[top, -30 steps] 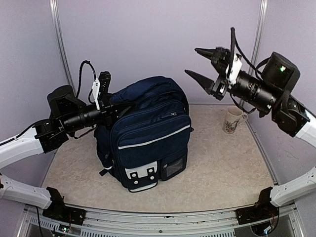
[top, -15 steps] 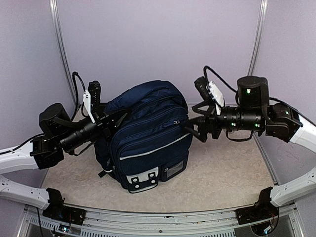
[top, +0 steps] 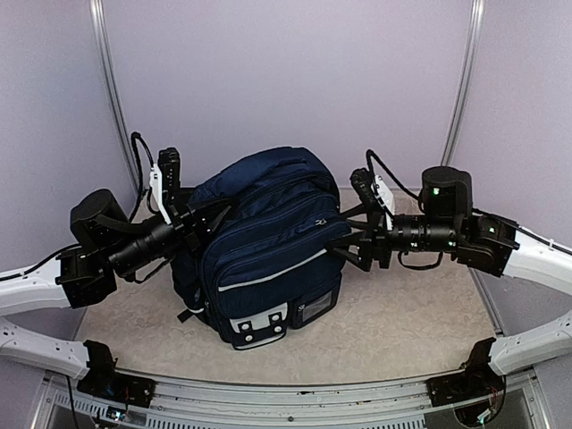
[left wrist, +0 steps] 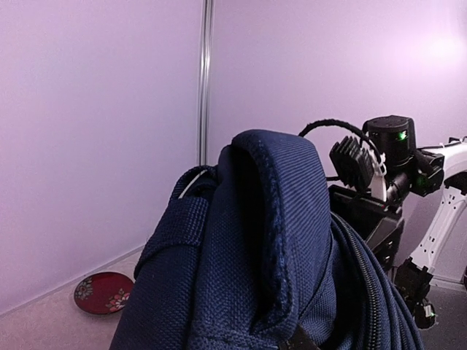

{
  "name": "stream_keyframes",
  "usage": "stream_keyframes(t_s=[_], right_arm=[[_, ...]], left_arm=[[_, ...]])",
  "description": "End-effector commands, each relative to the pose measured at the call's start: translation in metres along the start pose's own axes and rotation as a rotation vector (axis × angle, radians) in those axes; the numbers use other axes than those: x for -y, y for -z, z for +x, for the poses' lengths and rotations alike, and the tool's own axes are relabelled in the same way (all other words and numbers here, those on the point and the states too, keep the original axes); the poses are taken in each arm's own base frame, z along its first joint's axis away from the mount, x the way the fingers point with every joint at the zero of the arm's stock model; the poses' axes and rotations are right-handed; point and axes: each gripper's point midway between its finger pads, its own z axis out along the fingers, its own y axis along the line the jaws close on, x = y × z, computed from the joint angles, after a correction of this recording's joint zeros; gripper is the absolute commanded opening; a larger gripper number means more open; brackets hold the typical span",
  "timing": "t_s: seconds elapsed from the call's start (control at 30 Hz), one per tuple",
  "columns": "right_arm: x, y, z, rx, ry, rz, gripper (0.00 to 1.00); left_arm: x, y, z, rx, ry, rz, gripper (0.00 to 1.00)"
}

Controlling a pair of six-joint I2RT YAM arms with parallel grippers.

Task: Pack the student bag
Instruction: Reset both arms

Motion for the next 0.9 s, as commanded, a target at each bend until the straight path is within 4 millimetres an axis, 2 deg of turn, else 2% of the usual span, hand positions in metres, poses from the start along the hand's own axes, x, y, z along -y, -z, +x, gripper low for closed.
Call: stream_keyframes(t_s=[0.0, 0.1, 0.13, 0.2, 0.3, 0.4, 0.5, 0.53, 0.57, 0.67, 0.8, 0.87], right_arm=[[-0.013, -0.012, -0.018, 0.073, 0.092, -0.145, 0.50], [0.001, -0.010, -0.022, 0.095, 0.140, -0.127, 0.06], [0.010, -0.008, -0.026, 0.105, 0.154, -0.104, 0.00], [0.029, -0.002, -0.039, 0.132, 0.194, -0.055, 0.00], [0.059, 0.009, -0.070, 0.192, 0.291, 0.037, 0.00], [0.075, 0.013, -0.106, 0.255, 0.451, 0.105, 0.00], [0.081, 0.009, -0.128, 0.294, 0.586, 0.099, 0.00], [0.082, 0.008, -0.130, 0.298, 0.633, 0.088, 0.00], [0.082, 0.009, -0.133, 0.308, 0.680, 0.072, 0.00], [0.083, 0.019, -0.141, 0.336, 0.783, 0.010, 0.00], [0.090, 0.017, -0.139, 0.266, 0.841, -0.073, 0.00], [0.089, 0.016, -0.140, 0.237, 0.869, -0.107, 0.00]], left_arm=[[0.020, 0.012, -0.044, 0.134, 0.026, 0.105, 0.00], [0.029, 0.023, -0.046, 0.143, -0.011, 0.157, 0.00], [0.032, 0.027, -0.048, 0.152, -0.022, 0.176, 0.00], [0.039, 0.033, -0.052, 0.166, -0.042, 0.215, 0.00], [0.052, 0.036, -0.055, 0.180, -0.067, 0.287, 0.00], [0.072, 0.032, -0.060, 0.207, -0.090, 0.384, 0.00], [0.100, 0.023, -0.059, 0.185, -0.107, 0.522, 0.01], [0.109, 0.021, -0.055, 0.155, -0.111, 0.577, 0.08], [0.114, 0.018, -0.049, 0.117, -0.104, 0.606, 0.23], [0.109, 0.014, -0.039, 0.029, -0.094, 0.577, 0.64], [0.101, 0.022, -0.044, -0.034, -0.169, 0.539, 0.91], [0.103, 0.026, -0.053, -0.061, -0.188, 0.557, 0.99]])
